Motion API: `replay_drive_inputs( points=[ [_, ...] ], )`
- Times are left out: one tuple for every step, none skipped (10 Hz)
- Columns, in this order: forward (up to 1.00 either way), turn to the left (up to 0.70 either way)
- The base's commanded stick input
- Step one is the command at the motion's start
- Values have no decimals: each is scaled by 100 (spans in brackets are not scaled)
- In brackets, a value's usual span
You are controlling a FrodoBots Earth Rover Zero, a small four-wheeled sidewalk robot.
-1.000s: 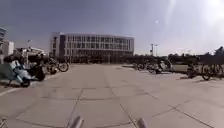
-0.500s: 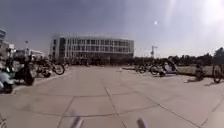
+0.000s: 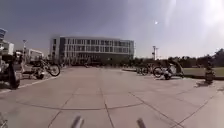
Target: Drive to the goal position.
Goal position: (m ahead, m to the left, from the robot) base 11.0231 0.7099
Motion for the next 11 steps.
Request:
replay_drive_inputs(
  points=[
    [100,40],
    [100,20],
    [100,0],
    [100,0],
    [100,0],
    [100,0],
    [100,0],
    [100,0],
    [100,0],
    [100,0],
    [100,0]
  ],
)
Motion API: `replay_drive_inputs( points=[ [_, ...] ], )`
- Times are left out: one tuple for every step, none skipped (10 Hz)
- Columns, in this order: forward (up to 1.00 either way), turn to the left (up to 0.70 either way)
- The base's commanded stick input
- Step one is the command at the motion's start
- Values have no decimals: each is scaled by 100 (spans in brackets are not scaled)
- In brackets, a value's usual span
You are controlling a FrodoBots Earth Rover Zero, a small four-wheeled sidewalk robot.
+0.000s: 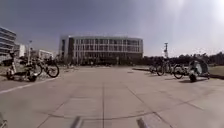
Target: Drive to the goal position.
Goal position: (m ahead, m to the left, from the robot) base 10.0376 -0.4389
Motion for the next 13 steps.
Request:
replay_drive_inputs(
  points=[
    [100,0],
    [100,0],
    [100,0],
    [100,0],
    [100,0],
    [100,0],
    [100,0],
    [100,0],
    [100,0],
    [100,0],
    [100,0],
    [100,0],
    [100,18]
  ],
)
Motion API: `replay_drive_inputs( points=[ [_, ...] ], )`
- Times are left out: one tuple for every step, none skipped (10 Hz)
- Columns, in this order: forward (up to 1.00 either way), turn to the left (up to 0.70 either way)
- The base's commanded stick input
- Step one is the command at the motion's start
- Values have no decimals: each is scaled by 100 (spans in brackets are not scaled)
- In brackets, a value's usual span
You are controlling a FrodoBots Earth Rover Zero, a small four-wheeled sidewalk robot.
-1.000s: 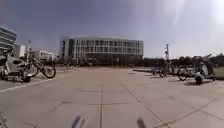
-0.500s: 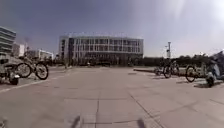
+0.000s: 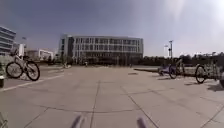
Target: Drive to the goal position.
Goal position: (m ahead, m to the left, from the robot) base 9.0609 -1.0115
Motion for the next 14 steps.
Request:
replay_drive_inputs(
  points=[
    [100,40],
    [100,40],
    [100,28],
    [100,0],
    [100,0],
    [100,0],
    [100,0],
    [100,0],
    [100,0],
    [100,0],
    [100,0],
    [100,0],
    [100,0],
    [100,0]
  ],
)
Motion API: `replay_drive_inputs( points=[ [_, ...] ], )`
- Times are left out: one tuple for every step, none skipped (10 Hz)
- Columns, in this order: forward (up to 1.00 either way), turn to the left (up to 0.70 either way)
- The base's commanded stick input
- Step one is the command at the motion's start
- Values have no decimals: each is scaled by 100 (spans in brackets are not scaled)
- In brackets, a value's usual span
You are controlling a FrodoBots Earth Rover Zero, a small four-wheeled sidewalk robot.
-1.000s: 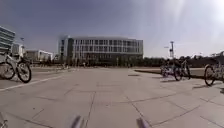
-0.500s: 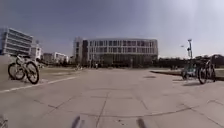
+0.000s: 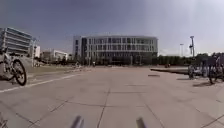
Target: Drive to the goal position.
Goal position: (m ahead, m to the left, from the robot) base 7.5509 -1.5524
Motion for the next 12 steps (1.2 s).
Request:
replay_drive_inputs(
  points=[
    [100,0],
    [100,0],
    [100,0],
    [100,0],
    [100,0],
    [100,0],
    [100,0],
    [100,0],
    [100,0],
    [100,0],
    [100,0],
    [100,0]
  ],
)
